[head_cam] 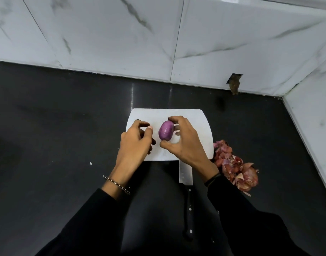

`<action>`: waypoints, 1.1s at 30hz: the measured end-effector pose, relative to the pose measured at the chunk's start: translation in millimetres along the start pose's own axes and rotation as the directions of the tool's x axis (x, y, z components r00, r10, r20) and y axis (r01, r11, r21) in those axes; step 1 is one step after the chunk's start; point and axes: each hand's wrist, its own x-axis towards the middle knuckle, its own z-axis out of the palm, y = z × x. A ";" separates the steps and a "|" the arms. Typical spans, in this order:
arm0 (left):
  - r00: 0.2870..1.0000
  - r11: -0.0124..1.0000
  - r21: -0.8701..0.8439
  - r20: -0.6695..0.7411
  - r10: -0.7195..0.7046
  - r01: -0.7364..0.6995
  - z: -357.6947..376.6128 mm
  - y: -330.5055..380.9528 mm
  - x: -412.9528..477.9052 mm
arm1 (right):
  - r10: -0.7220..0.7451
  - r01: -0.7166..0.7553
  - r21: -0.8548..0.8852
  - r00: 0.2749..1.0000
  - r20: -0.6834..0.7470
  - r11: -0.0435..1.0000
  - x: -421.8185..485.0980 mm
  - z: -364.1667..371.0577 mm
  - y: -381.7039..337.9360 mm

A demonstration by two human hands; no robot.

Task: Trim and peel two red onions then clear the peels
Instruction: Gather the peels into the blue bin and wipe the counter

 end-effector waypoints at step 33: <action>0.938 0.853 0.408 0.029 0.345 -0.326 -6.9 -15.7 35.9 | 0.303 -0.303 -0.114 0.953 -0.017 0.946 -28.6 -22.5 -7.4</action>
